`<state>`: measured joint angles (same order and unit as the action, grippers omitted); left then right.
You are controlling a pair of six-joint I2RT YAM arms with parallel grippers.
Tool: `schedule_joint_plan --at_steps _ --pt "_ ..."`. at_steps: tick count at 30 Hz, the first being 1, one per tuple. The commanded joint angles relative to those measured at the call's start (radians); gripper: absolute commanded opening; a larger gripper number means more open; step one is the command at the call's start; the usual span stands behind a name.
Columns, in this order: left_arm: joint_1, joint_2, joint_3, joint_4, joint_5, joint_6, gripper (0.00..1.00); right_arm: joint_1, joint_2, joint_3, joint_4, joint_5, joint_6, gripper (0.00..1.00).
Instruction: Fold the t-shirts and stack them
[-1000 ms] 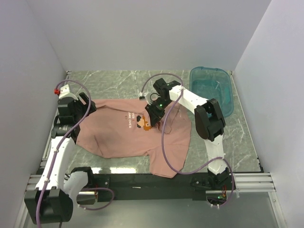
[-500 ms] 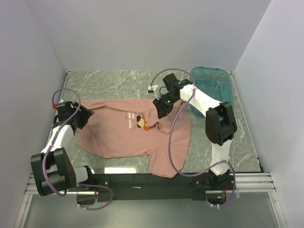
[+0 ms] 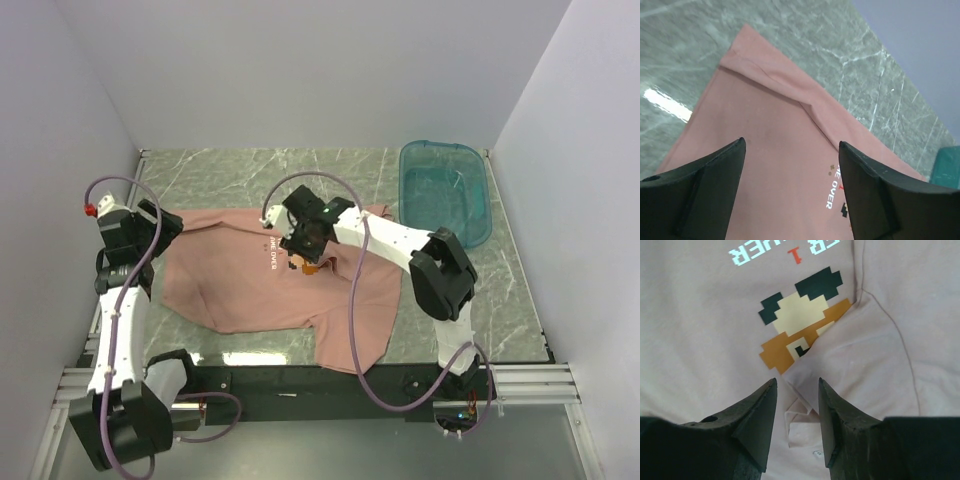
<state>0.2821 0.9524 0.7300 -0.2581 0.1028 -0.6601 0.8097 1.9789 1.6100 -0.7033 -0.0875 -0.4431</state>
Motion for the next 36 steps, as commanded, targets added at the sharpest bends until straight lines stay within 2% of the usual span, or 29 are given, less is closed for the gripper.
schedule_joint_plan --at_steps 1,7,14,19,36 --pt "0.003 -0.035 0.014 -0.024 -0.057 0.053 0.81 0.035 0.012 -0.018 0.068 0.205 -0.005 0.46" --pt "0.003 -0.044 0.017 -0.03 -0.064 0.053 0.81 0.08 0.049 -0.025 0.09 0.288 -0.009 0.46" --pt "0.003 -0.073 0.016 -0.053 -0.1 0.028 0.81 0.086 0.067 -0.038 0.091 0.275 -0.005 0.46" --pt "0.005 -0.09 0.017 -0.072 -0.183 0.01 0.82 0.095 0.083 -0.038 0.08 0.261 0.001 0.45" --pt "0.002 -0.099 0.014 -0.064 -0.175 0.01 0.82 0.115 0.1 -0.051 0.071 0.269 0.02 0.43"
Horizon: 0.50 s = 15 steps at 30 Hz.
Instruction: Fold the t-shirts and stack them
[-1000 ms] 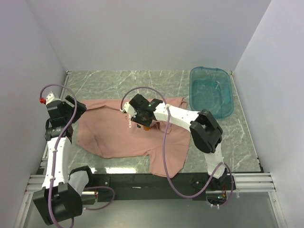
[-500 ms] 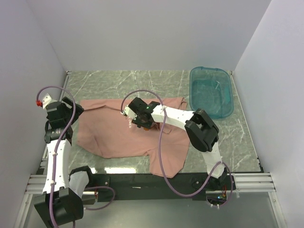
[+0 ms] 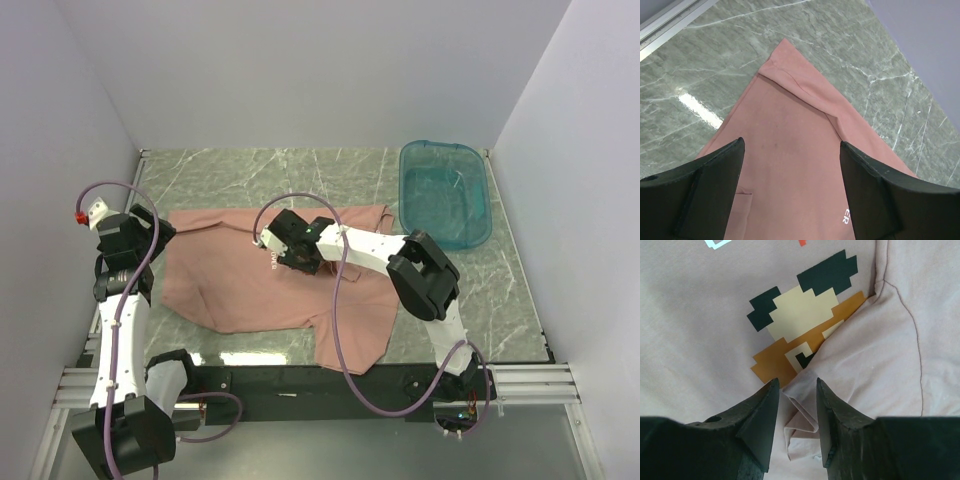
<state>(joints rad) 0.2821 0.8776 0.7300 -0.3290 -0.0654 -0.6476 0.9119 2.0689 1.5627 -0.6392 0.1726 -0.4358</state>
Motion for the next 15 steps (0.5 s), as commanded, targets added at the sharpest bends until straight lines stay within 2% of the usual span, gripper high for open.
schedule_joint_plan --at_steps 1,7,15 --pt "0.003 -0.025 0.013 0.007 -0.004 -0.003 0.82 0.012 0.013 -0.004 0.009 0.011 0.012 0.43" --pt "0.002 -0.026 0.012 0.008 -0.001 -0.003 0.82 0.013 0.022 -0.01 0.012 0.033 0.012 0.4" --pt "0.002 -0.029 0.011 0.007 -0.001 -0.003 0.82 0.013 0.034 -0.004 0.001 0.033 0.014 0.3"
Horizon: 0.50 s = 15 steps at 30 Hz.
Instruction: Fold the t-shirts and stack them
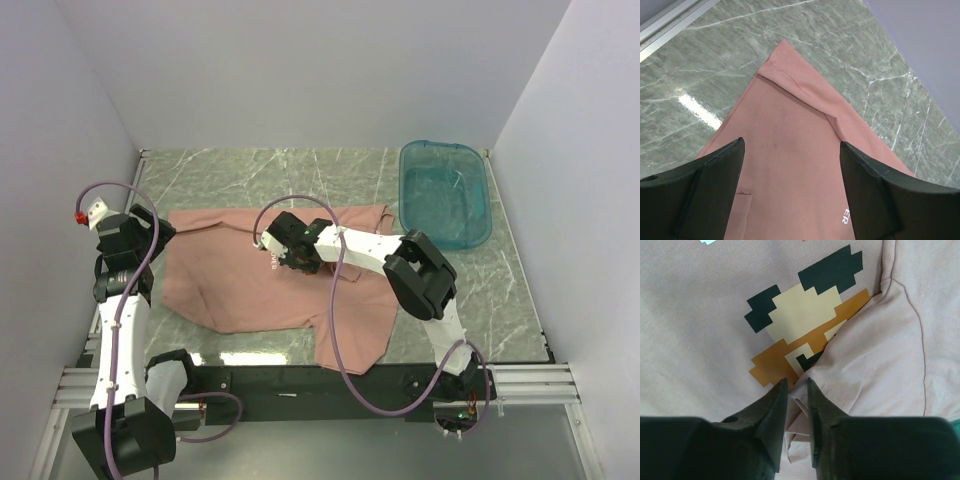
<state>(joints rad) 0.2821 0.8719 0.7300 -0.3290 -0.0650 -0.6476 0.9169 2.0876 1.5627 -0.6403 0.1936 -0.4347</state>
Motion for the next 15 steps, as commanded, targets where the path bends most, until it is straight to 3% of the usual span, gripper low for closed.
schedule_joint_plan --at_steps 1,4,7,15 --pt "0.003 -0.024 0.012 0.007 -0.001 -0.003 0.82 0.008 0.017 -0.001 0.001 0.01 0.014 0.28" --pt "0.002 -0.025 0.011 0.008 -0.002 -0.004 0.82 0.007 0.014 0.006 -0.004 -0.002 0.017 0.15" --pt "0.003 -0.025 0.012 0.008 -0.002 -0.004 0.82 0.007 0.014 0.019 -0.01 -0.023 0.025 0.08" --pt "0.002 -0.03 0.013 0.004 -0.012 -0.006 0.82 0.004 0.011 0.063 -0.021 -0.1 0.051 0.01"
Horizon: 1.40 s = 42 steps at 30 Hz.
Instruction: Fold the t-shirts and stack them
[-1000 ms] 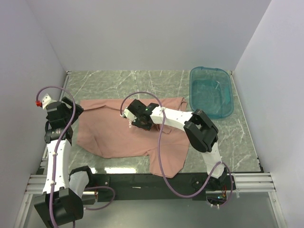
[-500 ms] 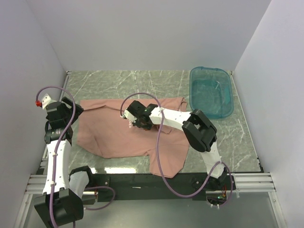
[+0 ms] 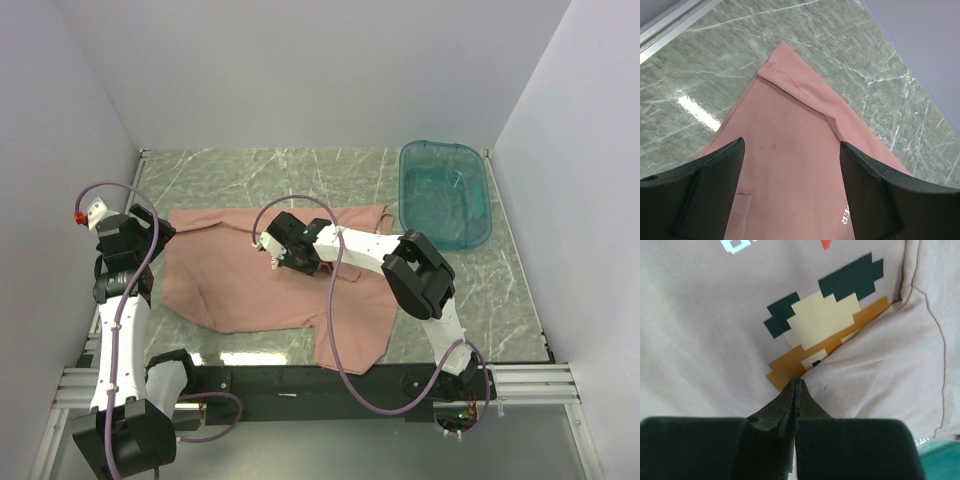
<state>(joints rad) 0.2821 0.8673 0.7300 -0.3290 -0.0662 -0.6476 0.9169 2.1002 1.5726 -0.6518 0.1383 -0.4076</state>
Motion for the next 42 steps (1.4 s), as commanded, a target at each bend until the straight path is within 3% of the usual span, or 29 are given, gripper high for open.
schedule_joint_plan --at_steps 1,20,26,29,35,42 --pt "0.003 -0.025 0.012 0.005 -0.009 -0.006 0.82 0.005 -0.003 0.066 -0.009 -0.049 0.027 0.0" --pt "0.002 -0.014 0.009 0.015 0.005 -0.007 0.82 0.002 0.077 0.179 -0.046 -0.129 0.089 0.01" --pt "0.003 0.019 -0.006 0.053 0.077 -0.023 0.83 -0.016 0.032 0.199 -0.08 -0.178 0.069 0.17" --pt "0.014 0.061 -0.024 0.088 0.156 -0.043 0.82 -0.036 -0.025 0.208 -0.123 -0.262 0.029 0.32" --pt "0.068 0.277 -0.006 0.166 0.247 -0.133 0.75 -0.142 -0.135 0.175 -0.187 -0.463 -0.071 0.38" --pt "0.08 0.56 0.123 0.231 0.198 -0.198 0.64 -0.305 -0.221 0.09 -0.192 -0.647 -0.089 0.4"
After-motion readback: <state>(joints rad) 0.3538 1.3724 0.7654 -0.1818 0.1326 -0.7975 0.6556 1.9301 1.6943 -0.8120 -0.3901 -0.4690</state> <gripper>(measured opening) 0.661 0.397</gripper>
